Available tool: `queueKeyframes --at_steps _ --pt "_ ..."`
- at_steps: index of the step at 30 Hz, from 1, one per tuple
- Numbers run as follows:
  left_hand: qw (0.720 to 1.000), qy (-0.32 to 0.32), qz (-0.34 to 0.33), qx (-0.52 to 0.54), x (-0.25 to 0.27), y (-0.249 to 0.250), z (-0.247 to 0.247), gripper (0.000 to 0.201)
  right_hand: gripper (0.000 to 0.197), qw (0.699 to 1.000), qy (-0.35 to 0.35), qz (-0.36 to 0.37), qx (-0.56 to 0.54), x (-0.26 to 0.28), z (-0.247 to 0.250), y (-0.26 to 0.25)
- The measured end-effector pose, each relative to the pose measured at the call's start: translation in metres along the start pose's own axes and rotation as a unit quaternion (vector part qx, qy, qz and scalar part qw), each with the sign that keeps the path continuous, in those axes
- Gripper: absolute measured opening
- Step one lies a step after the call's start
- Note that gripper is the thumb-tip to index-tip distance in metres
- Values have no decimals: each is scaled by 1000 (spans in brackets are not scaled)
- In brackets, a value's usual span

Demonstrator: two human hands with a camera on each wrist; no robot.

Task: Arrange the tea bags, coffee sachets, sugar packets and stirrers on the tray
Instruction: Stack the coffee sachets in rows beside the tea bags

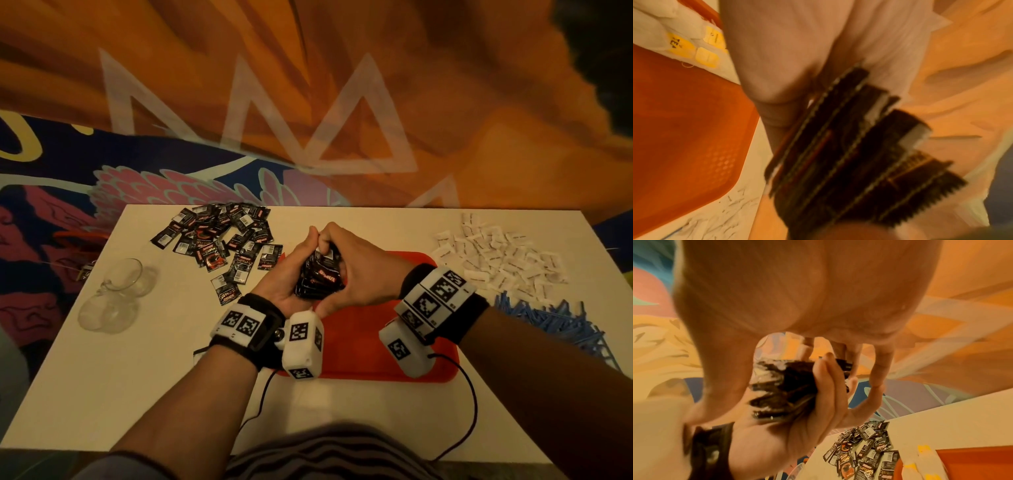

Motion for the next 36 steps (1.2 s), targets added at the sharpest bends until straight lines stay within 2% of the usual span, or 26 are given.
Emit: queueKeyframes --at_steps 2,6,11,14,16,20,22,26,27,30,32,34,36 --pt "1000 11 -13 -17 0 2 1 48 72 1000 5 -6 -6 0 3 3" --pt "998 24 -9 -65 1 -2 -7 65 67 998 23 11 61 -2 7 1" --pt "997 64 7 -38 -2 -3 -4 71 66 996 -11 -3 89 -5 -1 4" --pt "997 67 30 7 -4 -10 1 80 64 995 -7 -2 103 -4 -3 6" --pt "997 72 39 -3 -6 -15 5 83 66 991 -17 1 129 -3 -8 7" --pt "995 95 39 15 -10 -18 15 76 64 987 -26 -1 156 -2 -13 8" --pt "996 82 27 25 -9 -18 16 70 64 989 -6 -5 146 -2 -8 10" --pt "999 24 -27 26 -10 -10 13 28 68 987 24 -25 154 -1 1 17" --pt "999 10 -27 26 -12 -9 10 24 70 987 20 -30 158 0 1 19" --pt "1000 2 -14 2 -14 -10 3 22 78 994 9 -53 98 3 5 26" --pt "1000 12 -13 -26 -19 -11 4 28 71 997 23 -75 26 8 13 31" --pt "998 27 -37 -49 -27 -8 6 32 59 990 87 -101 -46 14 30 41" --pt "995 47 -57 -63 -32 -4 7 32 55 970 163 -152 -99 21 45 63"
Point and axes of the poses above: each hand's wrist, its own x-axis away from the middle knuckle, its own z-axis out of the back of the hand, y = z × x, the point moved 10 cm from there along -x, towards the middle knuckle, and after that the axes turned 6 degrees about y, right-handed, at the moved point
